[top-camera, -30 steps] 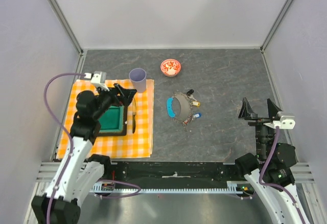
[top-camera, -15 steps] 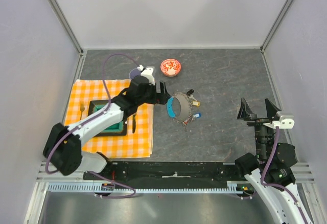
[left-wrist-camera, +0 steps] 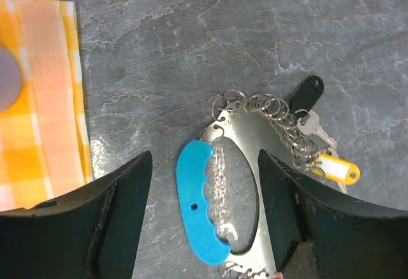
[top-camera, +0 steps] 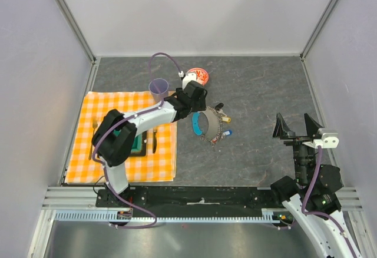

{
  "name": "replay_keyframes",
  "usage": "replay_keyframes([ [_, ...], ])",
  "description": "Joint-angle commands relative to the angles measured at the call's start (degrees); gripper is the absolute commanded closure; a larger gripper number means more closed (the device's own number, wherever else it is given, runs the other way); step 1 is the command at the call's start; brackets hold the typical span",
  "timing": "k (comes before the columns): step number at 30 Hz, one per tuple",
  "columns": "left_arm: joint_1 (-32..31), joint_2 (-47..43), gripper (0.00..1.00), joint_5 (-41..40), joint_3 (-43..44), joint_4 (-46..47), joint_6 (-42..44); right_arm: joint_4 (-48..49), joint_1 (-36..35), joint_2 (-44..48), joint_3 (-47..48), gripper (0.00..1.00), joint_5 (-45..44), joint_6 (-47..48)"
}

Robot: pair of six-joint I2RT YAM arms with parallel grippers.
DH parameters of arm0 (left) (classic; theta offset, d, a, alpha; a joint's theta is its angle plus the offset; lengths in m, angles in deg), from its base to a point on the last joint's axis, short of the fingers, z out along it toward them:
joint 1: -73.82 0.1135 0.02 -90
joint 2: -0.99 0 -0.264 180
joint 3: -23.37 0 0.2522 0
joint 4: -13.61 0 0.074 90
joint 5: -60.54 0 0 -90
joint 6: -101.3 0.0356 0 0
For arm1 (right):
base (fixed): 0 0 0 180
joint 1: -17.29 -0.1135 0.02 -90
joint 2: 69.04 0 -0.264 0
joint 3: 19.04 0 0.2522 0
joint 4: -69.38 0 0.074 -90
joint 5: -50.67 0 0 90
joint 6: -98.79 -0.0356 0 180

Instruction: Put the keys on the keyring

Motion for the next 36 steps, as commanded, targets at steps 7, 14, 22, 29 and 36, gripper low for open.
replay_keyframes([
  [7,-1.8,9.2,0.36,-7.4,7.8,-0.6,-7.8,1.0,-0.9,0.1,0.7,0.02,-0.8,0.3],
  [14,-1.7,13.9,0.41,-8.7,11.2,0.2,-8.5,1.0,-1.2,0.0,0.6,0.02,-0.8,0.5],
  [22,-1.7,19.0,0.45,-10.3,15.3,0.4,-7.8,1.1,-1.7,0.1,0.5,0.02,-0.8,0.8],
  [29,-1.7,20.4,0.48,-7.5,15.4,0.1,-7.2,1.1,-2.0,0.1,0.4,0.02,-1.1,1.1],
  [36,-2.1,18.0,0.63,-2.5,11.2,-0.2,-6.7,1.1,-2.2,0.1,0.5,0.02,-1.0,1.1],
])
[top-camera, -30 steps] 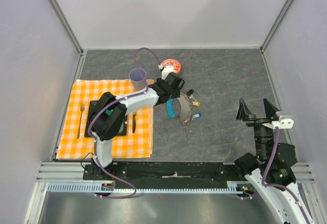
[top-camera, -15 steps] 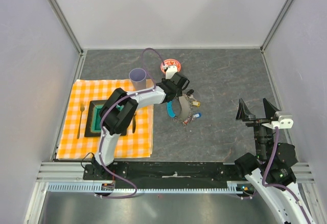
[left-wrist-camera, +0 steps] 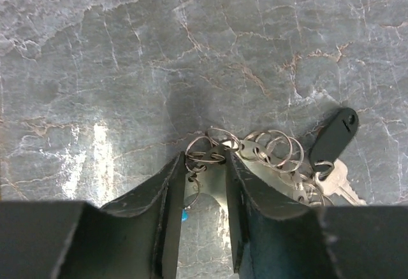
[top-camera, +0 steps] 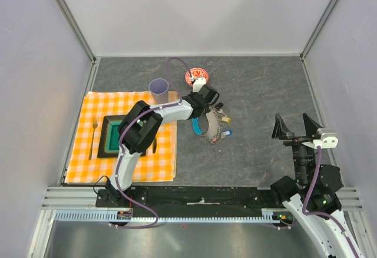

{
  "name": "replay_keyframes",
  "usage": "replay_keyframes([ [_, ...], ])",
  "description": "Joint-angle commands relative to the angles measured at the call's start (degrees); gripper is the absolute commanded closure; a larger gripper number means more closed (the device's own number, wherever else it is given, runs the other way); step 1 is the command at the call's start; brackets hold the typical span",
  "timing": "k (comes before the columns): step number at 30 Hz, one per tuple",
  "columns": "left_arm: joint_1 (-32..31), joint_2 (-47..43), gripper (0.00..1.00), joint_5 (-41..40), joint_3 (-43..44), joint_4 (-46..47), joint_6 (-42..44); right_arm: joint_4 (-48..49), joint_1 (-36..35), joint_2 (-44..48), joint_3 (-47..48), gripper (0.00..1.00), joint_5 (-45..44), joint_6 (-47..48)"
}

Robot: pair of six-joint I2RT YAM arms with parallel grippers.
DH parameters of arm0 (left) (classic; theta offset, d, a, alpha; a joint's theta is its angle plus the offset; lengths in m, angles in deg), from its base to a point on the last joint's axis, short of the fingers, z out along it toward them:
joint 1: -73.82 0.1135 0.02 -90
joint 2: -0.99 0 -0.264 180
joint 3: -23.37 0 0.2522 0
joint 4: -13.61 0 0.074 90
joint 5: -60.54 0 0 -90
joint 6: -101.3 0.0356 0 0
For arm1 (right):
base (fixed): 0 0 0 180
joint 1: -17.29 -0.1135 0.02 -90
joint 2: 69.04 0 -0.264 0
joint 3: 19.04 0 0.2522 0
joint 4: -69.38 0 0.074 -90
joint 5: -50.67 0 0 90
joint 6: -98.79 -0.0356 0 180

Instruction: Put the keys on the keyring

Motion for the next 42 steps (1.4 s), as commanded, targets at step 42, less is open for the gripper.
replay_keyframes([
  [42,-10.0,-25.4,0.51,14.8,-26.1,2.2,15.3,0.9,-1.0,0.1,0.7,0.02,0.0,0.6],
])
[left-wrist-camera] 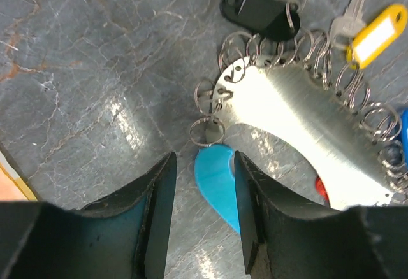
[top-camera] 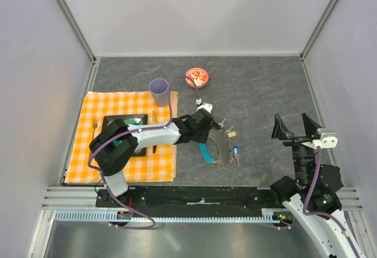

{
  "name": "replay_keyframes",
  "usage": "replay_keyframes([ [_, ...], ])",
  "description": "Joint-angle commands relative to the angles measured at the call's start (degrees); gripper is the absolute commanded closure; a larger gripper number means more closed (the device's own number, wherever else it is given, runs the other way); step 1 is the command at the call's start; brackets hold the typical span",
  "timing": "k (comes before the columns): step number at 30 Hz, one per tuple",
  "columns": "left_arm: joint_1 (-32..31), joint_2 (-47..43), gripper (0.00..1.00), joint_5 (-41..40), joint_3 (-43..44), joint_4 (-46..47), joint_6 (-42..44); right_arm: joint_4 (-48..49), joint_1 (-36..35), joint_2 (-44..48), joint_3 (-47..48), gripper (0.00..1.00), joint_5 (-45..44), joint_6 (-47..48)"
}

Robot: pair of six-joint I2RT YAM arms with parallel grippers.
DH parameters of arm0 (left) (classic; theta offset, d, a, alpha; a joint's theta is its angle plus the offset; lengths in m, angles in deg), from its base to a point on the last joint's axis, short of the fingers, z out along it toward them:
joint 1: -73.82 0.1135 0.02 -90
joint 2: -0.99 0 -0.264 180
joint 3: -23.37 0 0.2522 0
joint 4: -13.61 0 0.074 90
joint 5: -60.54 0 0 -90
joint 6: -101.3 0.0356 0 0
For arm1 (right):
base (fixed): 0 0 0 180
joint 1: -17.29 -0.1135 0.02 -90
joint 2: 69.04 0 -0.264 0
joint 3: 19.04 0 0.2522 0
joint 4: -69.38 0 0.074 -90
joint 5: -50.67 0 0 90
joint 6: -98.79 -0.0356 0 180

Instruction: Put the keys on the keyring

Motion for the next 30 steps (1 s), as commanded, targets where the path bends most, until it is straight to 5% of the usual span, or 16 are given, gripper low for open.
replay_keyframes([
  [1,0.4,-3.9,0.51,3.1,-2.3,3.7,8.5,0.9,-0.3,0.1,0.7,0.02,0.0,0.5],
  [15,3.6,-6.5,0.49,15.5,-8.3,12.8,47.6,0.7,-0.4,0.1,0.7,0.02,0.2,0.5],
  [23,4.0,-3.7,0.62,21.9,-8.7,15.5,54.5,0.5,-0.4,0.1,0.7,0.02,0.0,0.5],
  [30,5.5,-2.0,0.62,23.8,-8.5,15.0,56.0,0.4,-0.5,0.0,0.7,0.02,-0.1,0.5],
])
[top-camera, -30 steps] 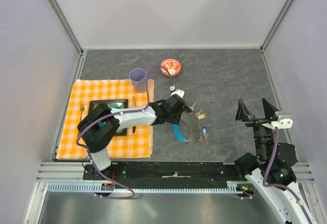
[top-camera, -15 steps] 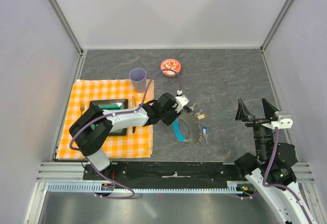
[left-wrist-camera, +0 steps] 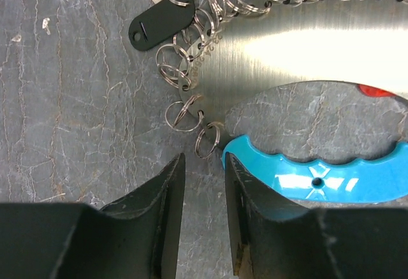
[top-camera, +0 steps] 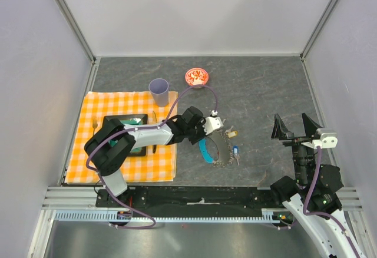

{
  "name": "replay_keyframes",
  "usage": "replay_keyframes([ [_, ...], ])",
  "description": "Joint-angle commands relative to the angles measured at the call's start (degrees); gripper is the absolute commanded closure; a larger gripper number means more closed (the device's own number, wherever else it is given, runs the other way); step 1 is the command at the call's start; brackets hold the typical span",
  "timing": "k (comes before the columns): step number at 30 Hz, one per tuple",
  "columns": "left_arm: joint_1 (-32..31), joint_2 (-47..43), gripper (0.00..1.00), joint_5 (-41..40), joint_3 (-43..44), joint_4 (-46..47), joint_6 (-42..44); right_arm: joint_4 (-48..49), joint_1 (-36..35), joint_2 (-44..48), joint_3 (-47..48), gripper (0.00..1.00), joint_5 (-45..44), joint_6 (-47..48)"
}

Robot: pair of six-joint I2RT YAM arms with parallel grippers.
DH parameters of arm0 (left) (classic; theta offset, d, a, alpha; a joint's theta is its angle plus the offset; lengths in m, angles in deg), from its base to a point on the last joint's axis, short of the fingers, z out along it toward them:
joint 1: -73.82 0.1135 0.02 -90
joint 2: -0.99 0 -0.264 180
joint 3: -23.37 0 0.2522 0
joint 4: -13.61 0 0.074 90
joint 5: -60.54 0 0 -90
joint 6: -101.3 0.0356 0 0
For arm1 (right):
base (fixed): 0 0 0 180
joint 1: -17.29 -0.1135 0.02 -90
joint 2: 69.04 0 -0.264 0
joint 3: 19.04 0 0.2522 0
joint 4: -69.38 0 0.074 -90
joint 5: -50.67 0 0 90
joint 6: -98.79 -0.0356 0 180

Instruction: Put the keys on the keyring

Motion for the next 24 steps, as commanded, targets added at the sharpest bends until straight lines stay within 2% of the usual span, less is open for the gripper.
replay_keyframes([
  [1,1.3,1.1,0.62,3.2,0.3,2.2,4.3,0.6,-0.4,0.1,0.7,0.02,0.0,0.5],
  [5,1.7,2.5,0.67,4.3,1.7,1.9,4.5,0.6,-0.4,0.2,0.7,0.02,0.1,0.5],
  [16,2.1,4.8,0.68,6.5,2.6,1.0,4.8,0.6,-0.3,0.1,0.7,0.02,0.1,0.6],
  [18,2.1,5.1,0.69,7.2,2.7,1.0,4.6,0.5,-0.4,0.1,0.7,0.02,0.2,0.6],
  [19,2.1,5.3,0.76,7.5,3.1,0.7,4.8,0.5,-0.4,0.1,0.7,0.02,0.1,0.6],
  [24,2.1,5.5,0.77,9.4,3.3,0.6,4.4,0.6,-0.3,0.1,0.7,0.02,0.2,0.6],
])
